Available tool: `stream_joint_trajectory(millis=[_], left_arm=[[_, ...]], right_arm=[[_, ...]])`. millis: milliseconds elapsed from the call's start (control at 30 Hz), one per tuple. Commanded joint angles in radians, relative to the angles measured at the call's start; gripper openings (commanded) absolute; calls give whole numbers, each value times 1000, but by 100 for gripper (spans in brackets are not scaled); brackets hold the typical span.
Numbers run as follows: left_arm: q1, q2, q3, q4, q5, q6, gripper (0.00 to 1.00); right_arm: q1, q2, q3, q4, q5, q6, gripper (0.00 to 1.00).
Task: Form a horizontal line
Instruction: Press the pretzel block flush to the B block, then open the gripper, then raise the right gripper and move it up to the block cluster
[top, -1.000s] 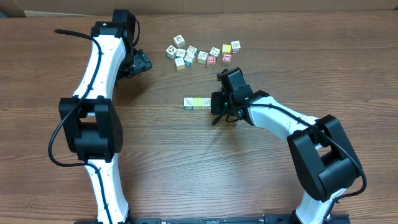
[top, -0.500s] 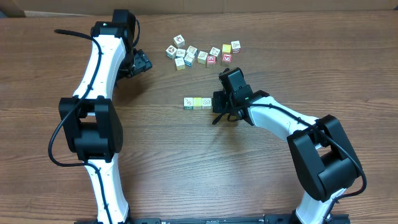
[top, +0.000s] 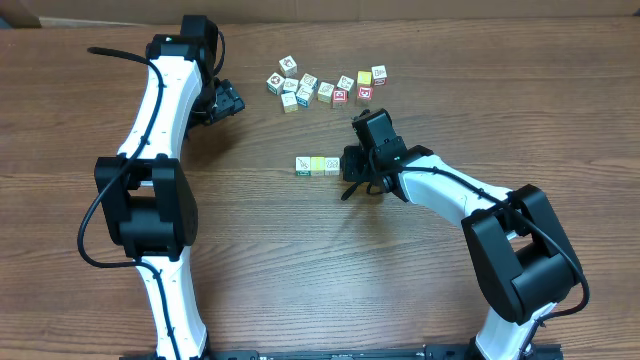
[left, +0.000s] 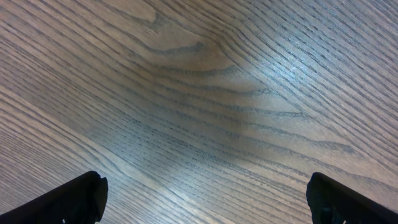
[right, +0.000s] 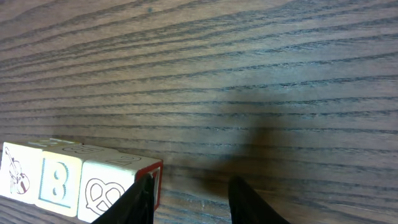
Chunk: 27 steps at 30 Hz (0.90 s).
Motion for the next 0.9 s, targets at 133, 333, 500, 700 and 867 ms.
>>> stream_joint_trajectory(millis=[133,333,500,700,867], left_arm=[[-3,11,18,1,-4,9,100],[-3,11,18,1,-4,9,100],[-3,11,18,1,-4,9,100],[-3,11,18,1,-4,9,100],[-3,11,18,1,-4,9,100]], right_arm=[[4,7,-8,6,26,4,36],[4,7,-8,8,79,4,36],[4,7,-8,23,98,4,48],[-1,3,28,12,102,3,56],[-28,1,218,-179,102,2,59]])
